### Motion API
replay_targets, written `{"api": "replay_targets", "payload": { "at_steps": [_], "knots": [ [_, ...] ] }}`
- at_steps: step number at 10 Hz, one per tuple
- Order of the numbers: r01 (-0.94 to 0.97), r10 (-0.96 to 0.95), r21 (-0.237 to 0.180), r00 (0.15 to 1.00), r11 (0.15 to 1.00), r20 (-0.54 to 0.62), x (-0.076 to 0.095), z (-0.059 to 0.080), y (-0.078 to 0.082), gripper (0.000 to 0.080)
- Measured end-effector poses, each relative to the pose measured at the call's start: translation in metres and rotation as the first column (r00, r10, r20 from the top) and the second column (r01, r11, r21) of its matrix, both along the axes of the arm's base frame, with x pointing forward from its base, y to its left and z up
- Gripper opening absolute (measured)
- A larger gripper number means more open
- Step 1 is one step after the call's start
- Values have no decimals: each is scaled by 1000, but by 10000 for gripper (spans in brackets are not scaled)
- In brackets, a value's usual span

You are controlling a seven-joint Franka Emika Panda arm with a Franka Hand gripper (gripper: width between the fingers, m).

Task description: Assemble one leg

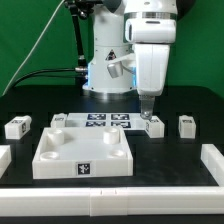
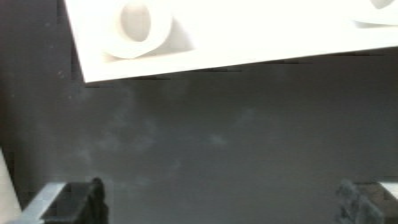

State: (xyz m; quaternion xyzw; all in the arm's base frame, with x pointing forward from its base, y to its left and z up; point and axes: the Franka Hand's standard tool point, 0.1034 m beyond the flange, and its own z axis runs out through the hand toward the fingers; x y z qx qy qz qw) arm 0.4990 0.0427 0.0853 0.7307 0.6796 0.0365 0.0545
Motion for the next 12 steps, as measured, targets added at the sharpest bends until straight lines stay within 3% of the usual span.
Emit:
{"api": "replay_targets", "payload": {
  "at_steps": [4,6,8,10,12],
  "knots": [
    [-13,13,-3,1000,1000,-5,-3,-2,-3,650],
    [-45,44,-20,998,999,-48,-40,-11,-29,650],
    [-76,75,-24,995,997,-71,-57,-19,-50,650],
    [-119,115,-28,987,993,-108,-73,-28,-89,650],
    [-89,86,-26,991,996,-107,-72,-29,-89,650]
  ]
}}
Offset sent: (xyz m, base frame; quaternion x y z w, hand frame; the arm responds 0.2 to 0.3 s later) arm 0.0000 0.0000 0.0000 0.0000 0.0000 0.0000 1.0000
